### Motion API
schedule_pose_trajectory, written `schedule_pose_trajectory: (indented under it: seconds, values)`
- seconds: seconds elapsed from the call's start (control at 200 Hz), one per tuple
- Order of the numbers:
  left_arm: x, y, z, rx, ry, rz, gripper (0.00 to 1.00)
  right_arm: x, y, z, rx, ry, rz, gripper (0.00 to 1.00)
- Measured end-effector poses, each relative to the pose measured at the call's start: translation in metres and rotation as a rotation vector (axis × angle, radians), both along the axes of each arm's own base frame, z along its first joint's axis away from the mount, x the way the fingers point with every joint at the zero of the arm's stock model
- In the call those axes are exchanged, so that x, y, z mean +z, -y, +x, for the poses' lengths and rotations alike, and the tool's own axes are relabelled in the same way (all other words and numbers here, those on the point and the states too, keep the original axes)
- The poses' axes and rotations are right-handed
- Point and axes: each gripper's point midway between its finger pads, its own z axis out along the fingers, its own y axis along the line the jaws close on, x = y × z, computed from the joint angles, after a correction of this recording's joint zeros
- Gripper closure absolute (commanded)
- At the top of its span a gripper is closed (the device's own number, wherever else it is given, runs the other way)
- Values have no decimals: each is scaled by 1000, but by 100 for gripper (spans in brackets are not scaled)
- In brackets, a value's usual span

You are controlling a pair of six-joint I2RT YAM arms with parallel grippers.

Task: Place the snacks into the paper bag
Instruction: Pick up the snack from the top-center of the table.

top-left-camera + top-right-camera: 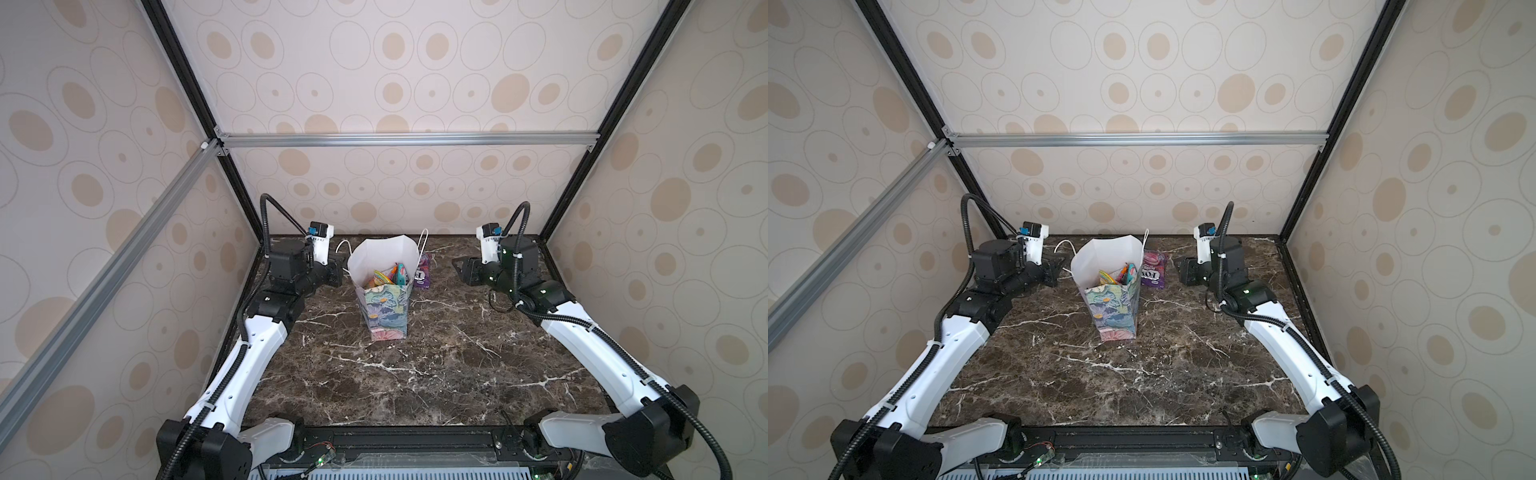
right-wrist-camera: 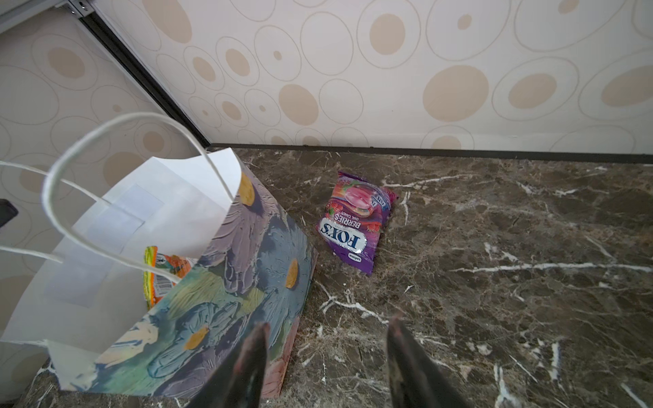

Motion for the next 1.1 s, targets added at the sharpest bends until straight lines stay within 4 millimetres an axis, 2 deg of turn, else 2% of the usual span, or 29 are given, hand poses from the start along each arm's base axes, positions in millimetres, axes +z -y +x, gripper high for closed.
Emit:
schedule_pose_trajectory:
  seconds: [0.155,0.295,0.375,0.47,0.68,0.965,1.1]
  values:
    - [0,0,0,1,0,0,95,-39,-2,20,6,-87,0,44]
    - [0,0,0,1,0,0,95,-95,-15,33,42,-216,-20,44]
    - [0,0,0,1,0,0,95,-119,-19,38,55,-274,-28,44]
    - [0,0,0,1,0,1,95,-134,-24,46,66,-309,-30,44]
    - [0,0,0,1,0,1,95,-148,-37,73,84,-333,-23,44]
    - [0,0,0,1,0,1,95,-209,-46,100,100,-441,-27,46]
    - [0,0,0,1,0,1,95,-230,-50,111,105,-473,-19,46]
